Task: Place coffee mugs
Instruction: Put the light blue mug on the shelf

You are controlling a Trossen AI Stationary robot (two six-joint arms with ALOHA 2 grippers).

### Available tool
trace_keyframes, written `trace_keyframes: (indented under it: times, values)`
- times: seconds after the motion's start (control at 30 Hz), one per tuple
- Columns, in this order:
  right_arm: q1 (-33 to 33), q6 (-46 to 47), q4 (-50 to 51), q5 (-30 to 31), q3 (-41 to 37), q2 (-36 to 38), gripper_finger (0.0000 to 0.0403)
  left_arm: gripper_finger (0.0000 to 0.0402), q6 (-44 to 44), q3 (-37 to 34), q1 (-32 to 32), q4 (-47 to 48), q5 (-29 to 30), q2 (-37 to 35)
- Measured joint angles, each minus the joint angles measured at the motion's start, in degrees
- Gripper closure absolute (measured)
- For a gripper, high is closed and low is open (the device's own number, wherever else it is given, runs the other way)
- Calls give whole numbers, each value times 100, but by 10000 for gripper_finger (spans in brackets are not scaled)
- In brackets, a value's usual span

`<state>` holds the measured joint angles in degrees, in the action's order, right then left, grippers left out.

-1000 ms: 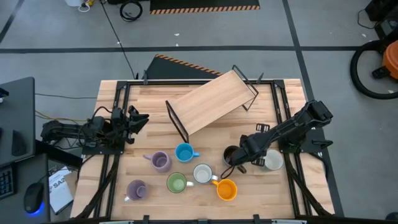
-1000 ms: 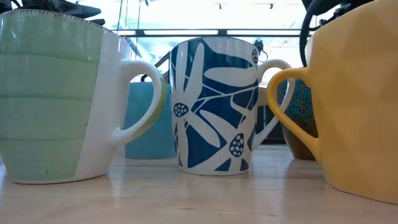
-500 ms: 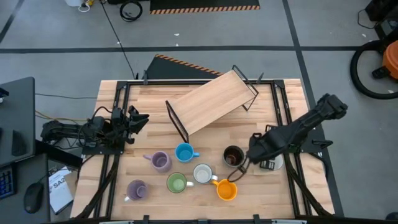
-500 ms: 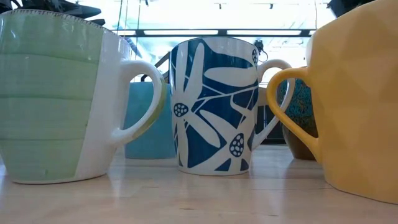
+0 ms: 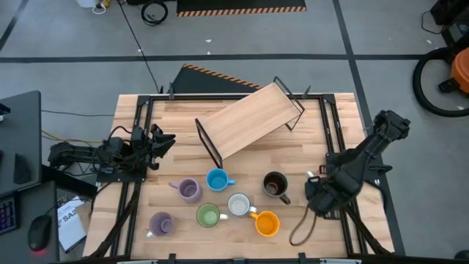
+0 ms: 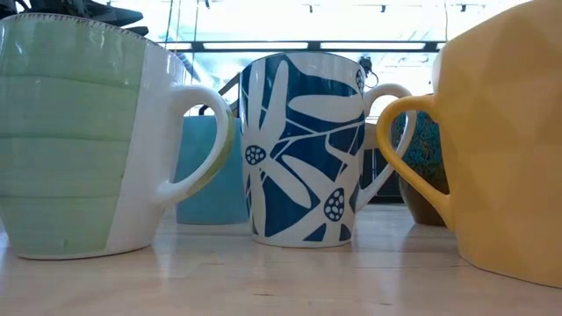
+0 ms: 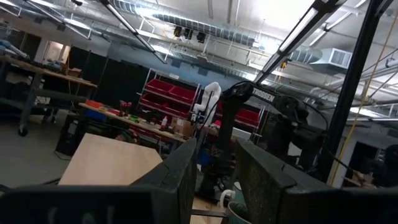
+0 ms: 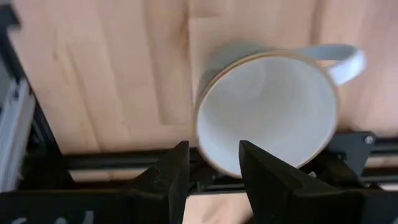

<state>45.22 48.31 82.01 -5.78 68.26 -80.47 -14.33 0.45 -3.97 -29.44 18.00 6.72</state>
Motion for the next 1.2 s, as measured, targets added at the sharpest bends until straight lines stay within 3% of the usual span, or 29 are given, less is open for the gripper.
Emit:
trace_keyframes:
  times: [0.17, 0.33, 0.47, 0.8, 1.2]
  values:
    - [484, 227, -135, 63, -1, 0, 257, 285, 7, 0, 0, 1, 0, 0]
    - [754, 671, -141, 658, -1, 0, 255, 285, 72, 0, 0, 3, 2, 0]
    - [775, 907, -132, 623, 1, -79, 241, 285, 78, 1, 0, 5, 2, 1]
    - [798, -55, 147, 582, 1, -904, 186, 285, 299, 1, 0, 5, 94, 0]
    - [1060, 99, -178, 982, -172, -838, 221, 285, 295, 1, 0, 11, 92, 2]
